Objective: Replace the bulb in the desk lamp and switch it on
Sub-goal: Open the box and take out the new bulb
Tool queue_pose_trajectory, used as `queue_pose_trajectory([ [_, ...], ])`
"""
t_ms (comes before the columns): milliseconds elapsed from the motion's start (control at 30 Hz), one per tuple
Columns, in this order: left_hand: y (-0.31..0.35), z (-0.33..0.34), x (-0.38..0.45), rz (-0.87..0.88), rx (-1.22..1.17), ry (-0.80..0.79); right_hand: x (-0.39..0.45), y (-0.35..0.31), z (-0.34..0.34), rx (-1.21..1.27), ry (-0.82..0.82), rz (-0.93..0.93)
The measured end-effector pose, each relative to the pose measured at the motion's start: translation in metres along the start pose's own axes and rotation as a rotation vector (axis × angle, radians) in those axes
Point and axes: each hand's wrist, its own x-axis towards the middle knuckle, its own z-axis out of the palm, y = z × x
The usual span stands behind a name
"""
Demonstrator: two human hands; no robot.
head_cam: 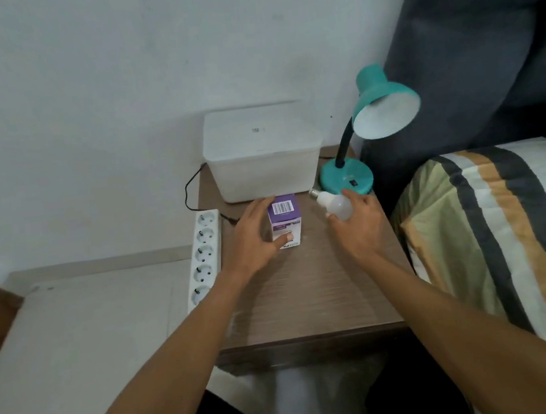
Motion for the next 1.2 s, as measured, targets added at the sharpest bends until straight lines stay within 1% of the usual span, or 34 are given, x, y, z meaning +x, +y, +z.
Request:
queue_pose_trajectory([
  [267,-0.011,0.015,-0.007,-0.039,-0.18,0.007,0.017,0.015,0.029,-0.053,-0.061,0.089],
  [500,-0.011,0.017,-0.005,-0.044,-0.239,-0.001,0.026,0.019,0.038,-0.063,-0.076,0.115],
  [767,-0.013,0.019,-0.006,-0.059,-0.263,-0.011,0.03,0.018,0.038,-0.105,-0.116,0.094],
  [833,-0.013,0.019,-0.005,-0.076,-0.275,-0.019,0.031,0.013,0.032,-0.094,-0.075,0.039],
  [933,-0.014,0.019,-0.004,-0.09,-0.275,-0.024,0.036,-0.005,0.021,-0.028,-0.03,-0.149],
  [967,-0.014,0.019,-0.004,-0.089,-0.283,-0.029,0.038,-0.011,0.018,0.002,-0.058,-0.228],
  [1033,-0.014,0.018,-0.003,-0.089,-0.295,-0.038,0.039,-0.026,0.012,0.023,-0.19,-0.387],
  [1133,-0.012,0.015,-0.001,-0.072,-0.266,-0.044,0.038,-0.044,0.011,-0.124,-0.366,-0.582],
  [1200,-0.012,0.014,0.0,-0.056,-0.227,-0.039,0.037,-0.051,0.011,-0.248,-0.422,-0.666],
])
